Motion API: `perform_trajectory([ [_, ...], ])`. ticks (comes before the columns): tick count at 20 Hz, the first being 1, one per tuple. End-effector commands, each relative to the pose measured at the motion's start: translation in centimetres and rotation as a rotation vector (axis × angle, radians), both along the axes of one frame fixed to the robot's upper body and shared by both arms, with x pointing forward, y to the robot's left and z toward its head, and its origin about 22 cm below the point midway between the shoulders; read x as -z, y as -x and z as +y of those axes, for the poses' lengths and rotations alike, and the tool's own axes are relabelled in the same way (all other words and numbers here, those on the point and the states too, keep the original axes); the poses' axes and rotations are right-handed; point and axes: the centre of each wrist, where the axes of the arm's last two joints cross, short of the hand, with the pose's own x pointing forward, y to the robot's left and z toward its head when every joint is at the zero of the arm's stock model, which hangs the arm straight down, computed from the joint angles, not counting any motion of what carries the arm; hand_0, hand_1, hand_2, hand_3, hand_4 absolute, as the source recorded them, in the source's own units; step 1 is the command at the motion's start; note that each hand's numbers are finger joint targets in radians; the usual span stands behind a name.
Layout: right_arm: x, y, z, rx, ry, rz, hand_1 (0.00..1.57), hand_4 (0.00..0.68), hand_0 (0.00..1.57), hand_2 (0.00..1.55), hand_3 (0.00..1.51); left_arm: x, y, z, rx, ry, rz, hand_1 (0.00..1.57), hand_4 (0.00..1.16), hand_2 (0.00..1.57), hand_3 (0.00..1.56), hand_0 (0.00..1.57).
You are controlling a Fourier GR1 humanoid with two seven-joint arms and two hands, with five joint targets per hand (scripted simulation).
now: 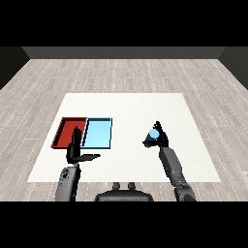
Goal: Pick the blue can and put it in the blue box
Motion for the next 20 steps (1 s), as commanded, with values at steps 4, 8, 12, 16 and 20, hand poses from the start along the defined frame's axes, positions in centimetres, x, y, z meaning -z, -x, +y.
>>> perform_trajectory([
  [4,-0.4,-1.5,1.6,0.094,0.031,0.012,0.88,0.0,0.88,1.08,0.95,0.1,0.6,-1.3,0.002,0.017,-0.005,0.0,0.0,0.0,0.0,0.0],
  [8,0.9,-0.4,1.9,0.123,0.113,0.112,1.47,0.536,1.47,1.47,1.45,0.3,1.1,0.4,-0.009,0.003,-0.009,0.0,0.0,0.0,0.0,0.0],
  [12,-0.1,-0.4,3.4,0.113,0.125,0.067,1.46,0.543,1.46,1.46,1.44,0.3,0.8,0.1,0.02,0.0,-0.002,0.0,0.0,0.0,0.0,0.0],
  [16,-2.2,-1.6,2.8,0.094,0.105,0.025,1.45,0.481,1.45,1.44,1.31,0.7,1.1,-0.8,0.033,-0.003,0.009,0.0,0.0,0.0,0.0,0.0],
  [20,-1.9,-0.8,5.9,0.081,0.176,-0.096,1.47,0.47,1.47,1.47,1.36,1.0,-0.1,-0.3,0.031,-0.01,-0.001,0.0,0.0,0.0,0.0,0.0],
])
